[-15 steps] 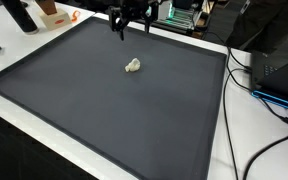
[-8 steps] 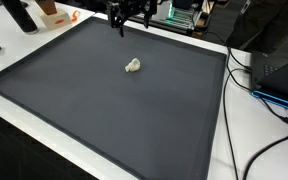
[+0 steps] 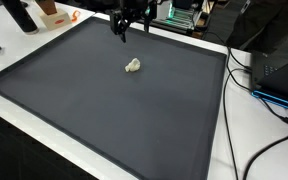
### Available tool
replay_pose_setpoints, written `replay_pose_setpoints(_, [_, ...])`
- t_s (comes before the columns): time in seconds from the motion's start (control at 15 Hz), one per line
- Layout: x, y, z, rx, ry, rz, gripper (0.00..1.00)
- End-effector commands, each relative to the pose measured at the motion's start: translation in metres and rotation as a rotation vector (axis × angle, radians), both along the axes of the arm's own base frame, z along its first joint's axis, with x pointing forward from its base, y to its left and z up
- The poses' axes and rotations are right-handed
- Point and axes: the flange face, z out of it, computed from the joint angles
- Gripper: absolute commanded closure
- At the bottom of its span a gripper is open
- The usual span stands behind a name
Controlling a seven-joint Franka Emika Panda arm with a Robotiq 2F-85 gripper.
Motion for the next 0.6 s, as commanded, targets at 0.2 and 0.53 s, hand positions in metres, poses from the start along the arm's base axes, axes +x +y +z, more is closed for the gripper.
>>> replay_pose_setpoints(0.2, [-0.004,0.0,-0.045,0.037,0.002,0.098,0.0])
replay_pose_setpoints(0.53, [-0.008,0.0,-0.076,0.028,-0.003,0.198,0.0])
